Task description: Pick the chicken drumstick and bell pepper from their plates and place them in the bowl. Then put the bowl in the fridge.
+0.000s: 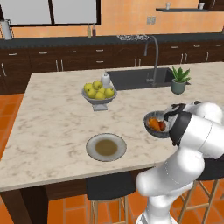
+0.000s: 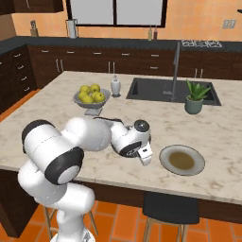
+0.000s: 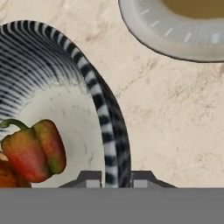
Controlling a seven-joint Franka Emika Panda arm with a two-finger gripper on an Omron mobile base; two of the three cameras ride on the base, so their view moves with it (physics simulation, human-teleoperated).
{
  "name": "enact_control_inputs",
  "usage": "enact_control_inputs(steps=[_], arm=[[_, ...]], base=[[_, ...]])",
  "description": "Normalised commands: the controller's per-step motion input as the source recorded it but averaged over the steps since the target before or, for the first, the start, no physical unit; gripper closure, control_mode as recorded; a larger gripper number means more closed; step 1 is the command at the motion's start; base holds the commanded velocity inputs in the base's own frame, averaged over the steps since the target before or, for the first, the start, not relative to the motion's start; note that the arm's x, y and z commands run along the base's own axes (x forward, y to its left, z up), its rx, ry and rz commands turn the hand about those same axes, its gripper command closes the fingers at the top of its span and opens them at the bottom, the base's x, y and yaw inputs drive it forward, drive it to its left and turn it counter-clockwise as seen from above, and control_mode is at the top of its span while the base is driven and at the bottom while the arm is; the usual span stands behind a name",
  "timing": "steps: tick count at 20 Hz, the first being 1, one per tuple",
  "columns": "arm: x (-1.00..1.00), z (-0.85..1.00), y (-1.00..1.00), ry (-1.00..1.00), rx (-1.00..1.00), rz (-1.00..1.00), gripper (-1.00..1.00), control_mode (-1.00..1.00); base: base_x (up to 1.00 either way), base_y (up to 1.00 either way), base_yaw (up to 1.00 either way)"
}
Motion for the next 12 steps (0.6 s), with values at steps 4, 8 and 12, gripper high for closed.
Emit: enact_control_inputs(steps=[4,8,12], arm=[[-0.16,0.37,0.52,-0.03,-0.05,-0.28,1.0,-1.0],[-0.29,0.57,0.25,-0.01,0.11,-0.29,1.0,-1.0],[-0.42,0.83,0.21,0.0,0.11,-0.25,1.0,-1.0]], base=[[0.0,0.0,0.0],[0.0,0.0,0.0],[0.0,0.0,0.0]])
